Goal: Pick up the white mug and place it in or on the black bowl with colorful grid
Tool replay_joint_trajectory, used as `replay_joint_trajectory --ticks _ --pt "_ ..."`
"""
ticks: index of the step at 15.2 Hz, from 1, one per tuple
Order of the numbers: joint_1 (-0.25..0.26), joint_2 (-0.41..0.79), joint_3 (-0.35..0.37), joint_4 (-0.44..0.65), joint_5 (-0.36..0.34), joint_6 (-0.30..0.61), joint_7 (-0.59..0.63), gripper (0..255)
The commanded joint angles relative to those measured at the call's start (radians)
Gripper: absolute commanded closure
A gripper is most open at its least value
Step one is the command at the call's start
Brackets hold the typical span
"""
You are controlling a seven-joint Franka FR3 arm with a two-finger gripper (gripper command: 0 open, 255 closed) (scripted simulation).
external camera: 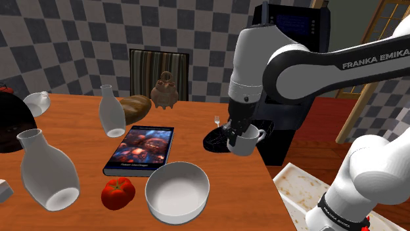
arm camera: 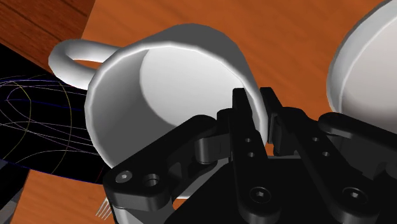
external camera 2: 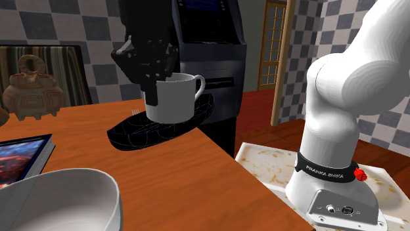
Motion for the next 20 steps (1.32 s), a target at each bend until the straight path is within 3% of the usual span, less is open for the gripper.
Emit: replay_joint_trajectory --ticks 1,6,20 --pt "-0.001 -0.006 -0.006 0.023 -0.002 -0.029 -0.003 255" --pt "-0.003 -0.016 -0.017 0.075 -0.007 -0.091 -0.007 255" --pt "-0.15 0.081 -0.267 0.138 -0.141 -0.06 -0.327 255"
